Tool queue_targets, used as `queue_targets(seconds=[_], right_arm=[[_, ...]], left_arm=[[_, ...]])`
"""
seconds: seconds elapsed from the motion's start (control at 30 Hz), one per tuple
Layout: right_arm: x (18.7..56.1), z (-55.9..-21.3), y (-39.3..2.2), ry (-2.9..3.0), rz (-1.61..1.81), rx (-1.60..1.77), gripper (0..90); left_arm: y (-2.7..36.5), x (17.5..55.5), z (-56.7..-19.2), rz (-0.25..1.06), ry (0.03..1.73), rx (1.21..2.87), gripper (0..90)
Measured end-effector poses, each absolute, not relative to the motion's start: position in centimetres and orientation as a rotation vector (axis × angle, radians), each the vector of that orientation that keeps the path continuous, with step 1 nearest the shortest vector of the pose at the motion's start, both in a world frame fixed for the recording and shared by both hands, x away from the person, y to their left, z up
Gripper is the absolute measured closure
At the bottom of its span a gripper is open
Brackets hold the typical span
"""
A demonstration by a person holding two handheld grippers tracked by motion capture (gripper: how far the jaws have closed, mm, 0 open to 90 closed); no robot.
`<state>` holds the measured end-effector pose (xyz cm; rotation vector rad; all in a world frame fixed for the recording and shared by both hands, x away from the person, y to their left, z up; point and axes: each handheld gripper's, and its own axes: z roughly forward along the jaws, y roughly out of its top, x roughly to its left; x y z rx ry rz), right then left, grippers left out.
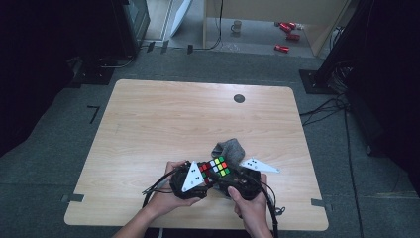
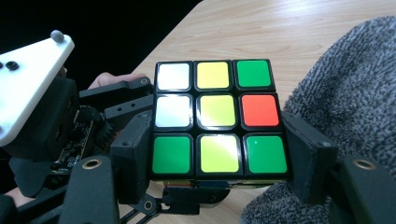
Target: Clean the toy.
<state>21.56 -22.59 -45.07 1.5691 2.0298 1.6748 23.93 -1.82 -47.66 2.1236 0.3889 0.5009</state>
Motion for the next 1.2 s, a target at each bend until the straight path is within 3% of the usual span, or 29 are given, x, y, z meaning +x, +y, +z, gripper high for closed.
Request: queue_targets(seconds=[0.83, 1.0, 1.07, 1.2], right_arm=[[22.1, -45.8, -22.8, 2.084, 1.665, 1.639, 33.6], [21.8, -45.3, -23.1, 2.066, 1.671, 1.586, 34.8], [21.6, -45.1, -23.3, 2.051, 1.668, 1.555, 34.8], [21.4, -44.6, -24.7, 2.014, 1.667, 1.523, 34.8]], left_arm=[[-2.2, 23.5, -47.8, 0.565, 0.363, 2.134, 34.5], [-2.2, 23.9, -47.5, 0.486, 0.385, 2.116, 35.0], [-2.1, 24.1, -47.4, 0.425, 0.379, 2.114, 42.4], [-2.4, 24.7, -47.7, 0.388, 0.407, 2.132, 40.2]])
